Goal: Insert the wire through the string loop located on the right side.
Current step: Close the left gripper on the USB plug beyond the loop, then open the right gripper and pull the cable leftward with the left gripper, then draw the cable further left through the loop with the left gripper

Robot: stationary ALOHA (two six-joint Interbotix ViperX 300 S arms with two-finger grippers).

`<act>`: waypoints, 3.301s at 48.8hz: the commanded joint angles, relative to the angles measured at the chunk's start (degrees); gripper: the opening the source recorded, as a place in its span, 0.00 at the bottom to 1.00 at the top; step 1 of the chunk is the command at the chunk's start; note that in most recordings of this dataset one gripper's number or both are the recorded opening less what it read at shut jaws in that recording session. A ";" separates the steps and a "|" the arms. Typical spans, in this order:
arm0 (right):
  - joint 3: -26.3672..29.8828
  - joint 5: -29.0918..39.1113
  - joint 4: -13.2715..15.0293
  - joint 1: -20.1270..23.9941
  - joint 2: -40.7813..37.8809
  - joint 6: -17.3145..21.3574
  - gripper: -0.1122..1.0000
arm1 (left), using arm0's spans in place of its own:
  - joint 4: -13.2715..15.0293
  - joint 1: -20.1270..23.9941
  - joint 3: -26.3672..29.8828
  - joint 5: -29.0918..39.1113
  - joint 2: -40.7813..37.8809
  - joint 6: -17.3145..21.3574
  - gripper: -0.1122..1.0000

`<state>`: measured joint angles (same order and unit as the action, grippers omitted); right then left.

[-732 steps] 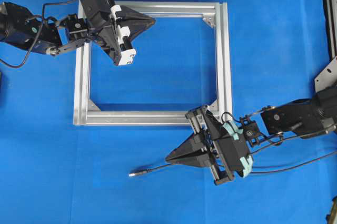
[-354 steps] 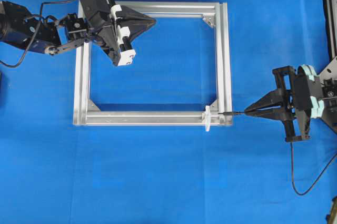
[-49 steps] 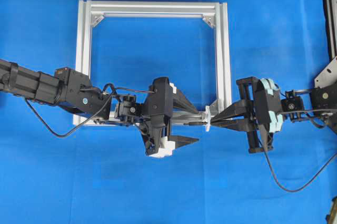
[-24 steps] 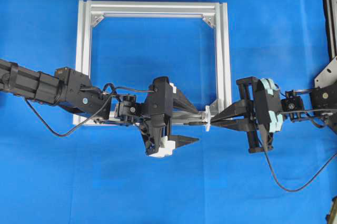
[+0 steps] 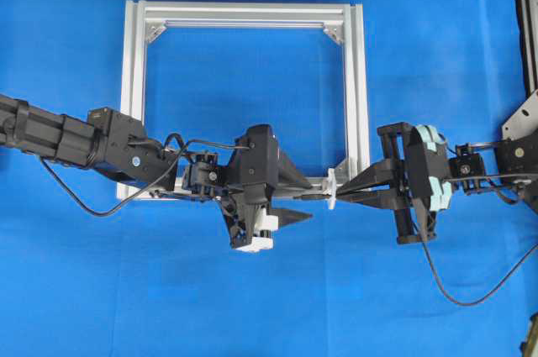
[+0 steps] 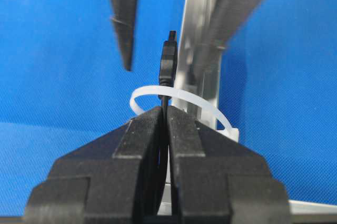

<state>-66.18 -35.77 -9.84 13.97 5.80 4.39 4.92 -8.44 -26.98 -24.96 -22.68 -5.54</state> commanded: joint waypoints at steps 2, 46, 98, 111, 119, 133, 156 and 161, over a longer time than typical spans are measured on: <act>0.79 -0.26 0.09 0.09 0.44 -0.09 0.07 | -0.09 -0.18 1.05 -0.18 0.97 0.26 0.37; 1.32 2.20 -0.44 0.09 0.44 0.35 0.67 | -0.09 -0.44 1.05 -0.18 1.05 0.00 0.17; 1.67 3.60 -1.05 0.09 0.53 0.26 0.94 | -0.09 -1.32 -27.33 -3.25 20.39 -0.09 0.17; 2.20 3.60 -1.05 0.09 0.53 0.26 0.94 | 0.00 -1.41 -36.39 -4.13 25.75 -0.18 0.17; 2.29 3.60 -1.05 0.09 0.53 0.35 0.94 | 0.00 -1.41 -41.92 -4.92 30.67 -2.37 0.17; 2.29 3.60 -1.05 0.09 0.53 0.35 0.94 | -0.09 -4.92 -49.83 -4.75 40.78 -4.48 0.17; 2.37 3.60 -1.05 0.09 0.44 0.26 0.94 | -0.09 -6.59 -45.62 3.25 39.73 -4.39 0.17; 2.37 3.60 -1.05 0.09 0.44 0.26 0.94 | -0.09 -6.59 -45.97 3.52 40.43 -4.66 0.17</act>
<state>-64.78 -31.90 -10.81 14.06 5.80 4.66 4.92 -14.94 -73.39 -21.36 16.79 -10.11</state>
